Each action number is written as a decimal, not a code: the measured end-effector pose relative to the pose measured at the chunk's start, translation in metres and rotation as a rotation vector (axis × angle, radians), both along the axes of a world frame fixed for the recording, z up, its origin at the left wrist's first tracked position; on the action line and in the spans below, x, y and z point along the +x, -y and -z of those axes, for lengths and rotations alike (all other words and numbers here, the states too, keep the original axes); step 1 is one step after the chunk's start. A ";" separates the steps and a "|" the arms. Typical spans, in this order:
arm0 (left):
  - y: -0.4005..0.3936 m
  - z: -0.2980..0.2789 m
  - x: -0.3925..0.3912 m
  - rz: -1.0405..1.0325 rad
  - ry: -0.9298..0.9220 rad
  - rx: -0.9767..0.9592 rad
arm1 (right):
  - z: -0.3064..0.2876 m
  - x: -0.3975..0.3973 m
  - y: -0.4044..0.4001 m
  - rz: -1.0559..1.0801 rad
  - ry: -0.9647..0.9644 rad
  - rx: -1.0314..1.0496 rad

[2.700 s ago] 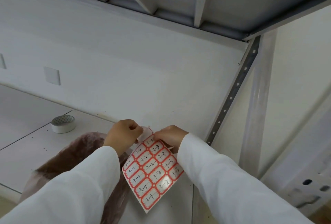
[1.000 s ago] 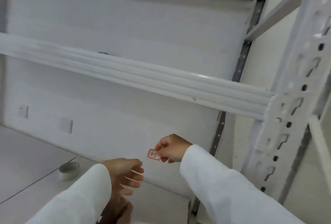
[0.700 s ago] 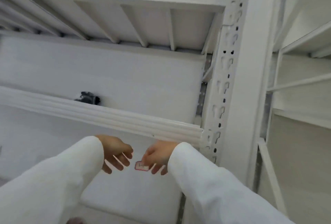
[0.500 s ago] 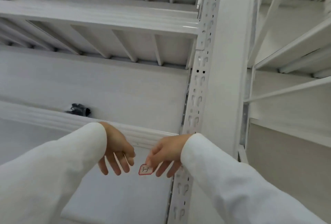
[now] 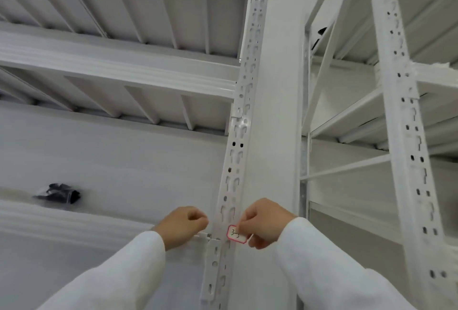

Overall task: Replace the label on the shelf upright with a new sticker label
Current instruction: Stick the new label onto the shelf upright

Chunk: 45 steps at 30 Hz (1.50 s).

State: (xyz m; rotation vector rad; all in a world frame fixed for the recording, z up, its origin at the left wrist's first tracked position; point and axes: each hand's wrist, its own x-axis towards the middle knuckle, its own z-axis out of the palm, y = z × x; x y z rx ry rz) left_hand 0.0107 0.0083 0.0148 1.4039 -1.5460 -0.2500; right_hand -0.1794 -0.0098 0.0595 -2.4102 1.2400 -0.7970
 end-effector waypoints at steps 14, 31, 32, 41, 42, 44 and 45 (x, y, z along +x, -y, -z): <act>0.012 0.006 -0.001 0.079 -0.106 0.017 | 0.009 0.015 0.008 0.036 -0.053 -0.358; 0.024 0.007 0.000 0.079 -0.114 0.034 | 0.014 0.026 0.018 0.107 -0.070 -0.376; 0.025 0.007 0.000 0.078 -0.113 0.035 | 0.013 0.027 0.018 0.111 -0.067 -0.378; 0.024 0.006 -0.002 0.051 -0.088 0.061 | 0.011 0.031 0.018 0.129 -0.114 -0.422; 0.025 0.006 -0.003 0.025 -0.082 0.060 | 0.011 0.032 0.018 0.133 -0.114 -0.424; 0.027 0.008 -0.006 -0.052 -0.046 0.061 | 0.010 0.034 0.017 0.143 -0.119 -0.429; 0.027 0.009 -0.007 -0.083 -0.027 0.066 | 0.009 0.035 0.017 0.150 -0.123 -0.433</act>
